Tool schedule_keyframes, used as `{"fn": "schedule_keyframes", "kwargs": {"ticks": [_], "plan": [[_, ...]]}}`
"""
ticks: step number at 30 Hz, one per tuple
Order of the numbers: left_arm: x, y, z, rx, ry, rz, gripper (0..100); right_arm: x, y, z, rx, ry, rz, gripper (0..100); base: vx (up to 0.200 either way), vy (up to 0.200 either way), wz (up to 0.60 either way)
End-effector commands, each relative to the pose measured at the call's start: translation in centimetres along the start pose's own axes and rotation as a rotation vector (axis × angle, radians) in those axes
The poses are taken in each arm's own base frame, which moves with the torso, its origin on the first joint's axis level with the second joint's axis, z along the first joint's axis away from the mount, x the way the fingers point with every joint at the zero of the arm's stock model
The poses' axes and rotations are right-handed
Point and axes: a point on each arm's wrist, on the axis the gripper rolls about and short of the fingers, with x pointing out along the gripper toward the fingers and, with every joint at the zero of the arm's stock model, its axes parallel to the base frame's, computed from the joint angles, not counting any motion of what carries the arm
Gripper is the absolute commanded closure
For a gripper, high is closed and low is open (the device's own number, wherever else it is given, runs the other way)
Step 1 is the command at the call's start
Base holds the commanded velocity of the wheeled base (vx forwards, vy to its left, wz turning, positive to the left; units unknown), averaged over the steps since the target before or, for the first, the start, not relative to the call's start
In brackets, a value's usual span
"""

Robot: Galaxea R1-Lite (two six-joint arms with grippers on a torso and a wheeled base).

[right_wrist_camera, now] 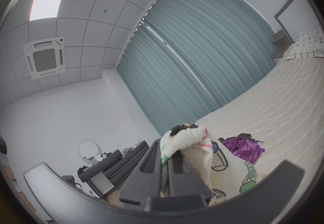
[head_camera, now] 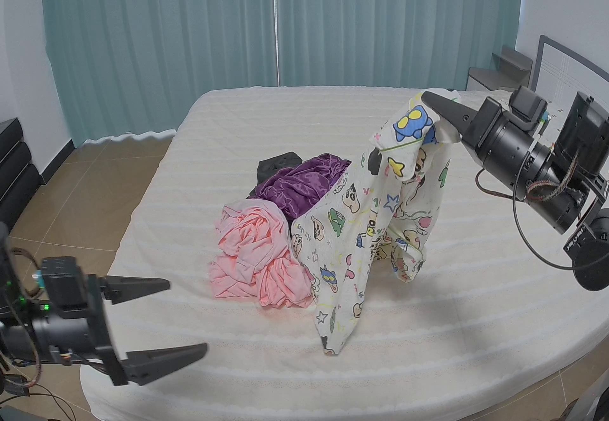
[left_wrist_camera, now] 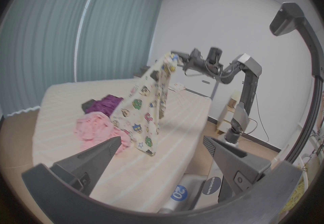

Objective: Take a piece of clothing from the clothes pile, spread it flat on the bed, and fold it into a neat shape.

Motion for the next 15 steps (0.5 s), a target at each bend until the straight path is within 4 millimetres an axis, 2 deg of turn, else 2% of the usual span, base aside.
{"fn": "schedule_keyframes", "kwargs": {"ticks": [1, 5, 9, 15], "plan": [[10.9, -0.1, -5.4, -0.048, 0.261, -0.179, 0, 1.9, 2.5, 1.3, 0.009, -0.033, 0.059, 100, 0.000, 0.000, 0.00], [13.7, -0.2, -6.5, -0.033, 0.213, -0.130, 0, 2.3, 3.3, 0.0, 0.018, 0.006, 0.082, 100, 0.000, 0.000, 0.00], [15.8, -1.9, -6.9, -0.100, 0.118, -0.083, 0, 3.4, 4.0, -1.4, 0.027, 0.039, 0.099, 100, 0.000, 0.000, 0.00], [17.2, -3.1, -7.0, -0.159, 0.003, -0.009, 0, 5.3, 4.4, -2.5, 0.035, 0.015, 0.022, 100, 0.000, 0.000, 0.00]]}}
